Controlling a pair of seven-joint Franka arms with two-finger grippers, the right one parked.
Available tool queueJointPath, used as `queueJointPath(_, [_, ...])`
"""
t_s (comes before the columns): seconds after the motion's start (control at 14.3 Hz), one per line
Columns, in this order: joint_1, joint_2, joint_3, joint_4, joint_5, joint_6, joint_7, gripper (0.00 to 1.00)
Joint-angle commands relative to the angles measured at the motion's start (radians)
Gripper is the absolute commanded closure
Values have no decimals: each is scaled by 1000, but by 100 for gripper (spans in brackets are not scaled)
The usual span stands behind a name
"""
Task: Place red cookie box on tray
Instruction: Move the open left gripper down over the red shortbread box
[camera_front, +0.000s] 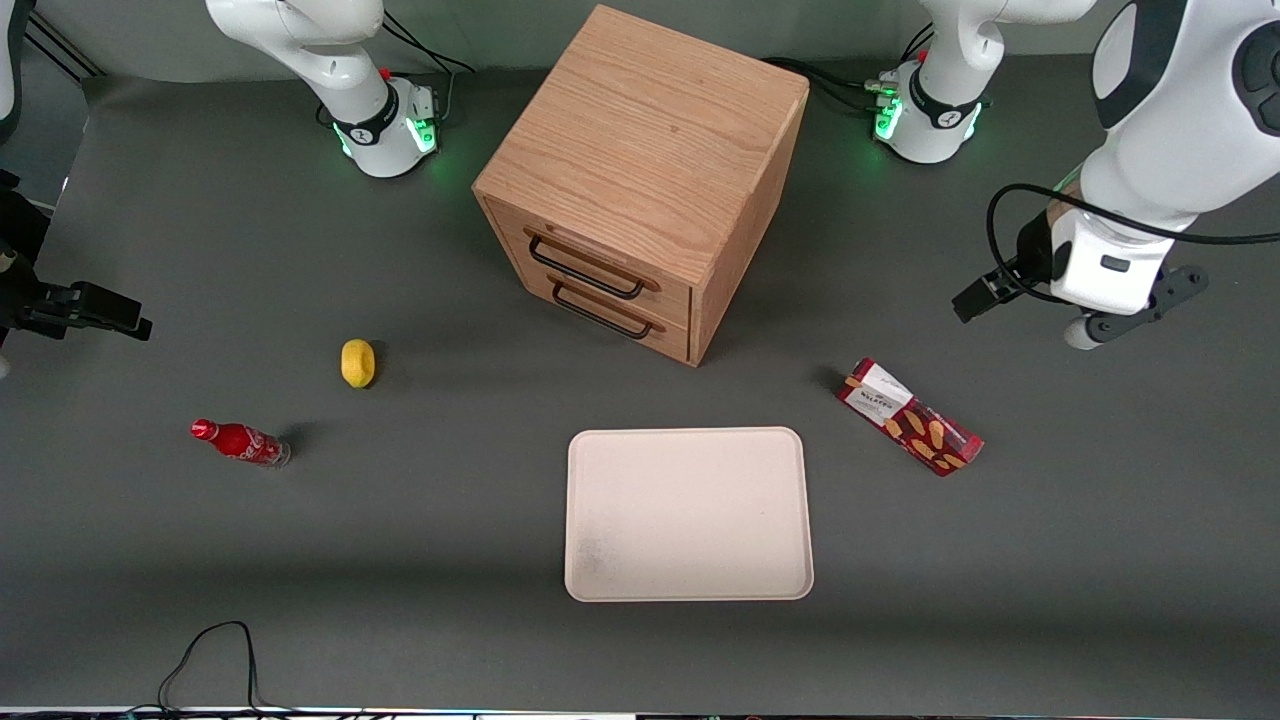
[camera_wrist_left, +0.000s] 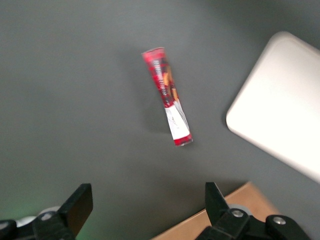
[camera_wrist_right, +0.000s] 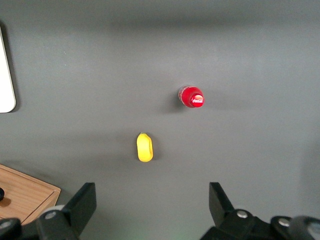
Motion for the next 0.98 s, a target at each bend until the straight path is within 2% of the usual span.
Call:
queueJointPath(0.0, [22, -36, -2, -51, 3, 46, -357, 0])
queueJointPath(0.21, [22, -33, -2, -74, 11, 88, -450, 0])
queueJointPath(0.42, [22, -11, -4, -184, 11, 253, -453, 0])
queueJointPath(0.91, [14, 206, -2, -253, 12, 598, -493, 0])
